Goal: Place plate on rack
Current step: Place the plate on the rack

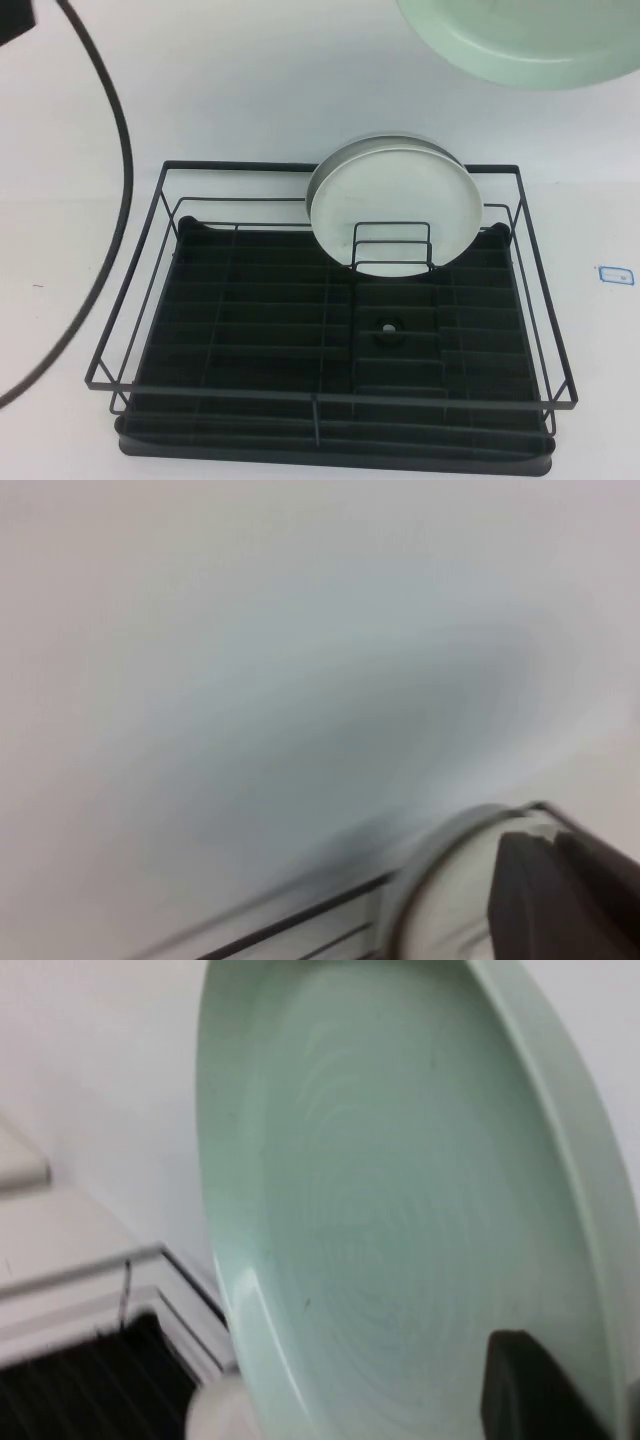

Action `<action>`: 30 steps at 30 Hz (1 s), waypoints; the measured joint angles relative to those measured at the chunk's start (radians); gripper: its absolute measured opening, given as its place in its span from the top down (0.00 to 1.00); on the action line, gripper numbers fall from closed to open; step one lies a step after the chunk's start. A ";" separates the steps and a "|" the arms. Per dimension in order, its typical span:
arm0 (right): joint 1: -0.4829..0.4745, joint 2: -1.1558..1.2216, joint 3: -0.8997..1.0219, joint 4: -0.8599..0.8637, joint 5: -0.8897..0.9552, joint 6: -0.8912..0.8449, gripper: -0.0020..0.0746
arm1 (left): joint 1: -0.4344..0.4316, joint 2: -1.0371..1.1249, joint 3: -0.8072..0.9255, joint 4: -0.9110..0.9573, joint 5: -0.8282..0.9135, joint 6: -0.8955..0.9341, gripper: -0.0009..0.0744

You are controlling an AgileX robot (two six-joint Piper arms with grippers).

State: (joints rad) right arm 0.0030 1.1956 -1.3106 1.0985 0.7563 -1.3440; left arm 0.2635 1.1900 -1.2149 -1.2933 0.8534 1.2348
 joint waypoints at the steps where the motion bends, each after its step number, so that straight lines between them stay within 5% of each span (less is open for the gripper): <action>1: 0.017 0.021 -0.042 -0.077 0.005 0.042 0.81 | 0.000 -0.001 0.021 0.008 -0.025 0.008 0.99; 14: 0.488 0.419 -0.413 -1.109 0.108 0.610 0.81 | -0.002 -0.082 0.428 -0.178 -0.242 0.295 0.99; 20: 0.552 0.517 -0.426 -1.218 0.111 0.681 0.81 | -0.002 -0.120 0.501 -0.343 -0.230 0.484 0.99; 30: 0.563 0.527 -0.430 -1.281 0.098 0.712 0.81 | -0.004 -0.149 0.501 -0.354 -0.269 0.524 0.99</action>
State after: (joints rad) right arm 0.5657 1.7222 -1.7408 -0.1821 0.8544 -0.6318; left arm 0.2594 1.0410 -0.7138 -1.6471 0.5842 1.7585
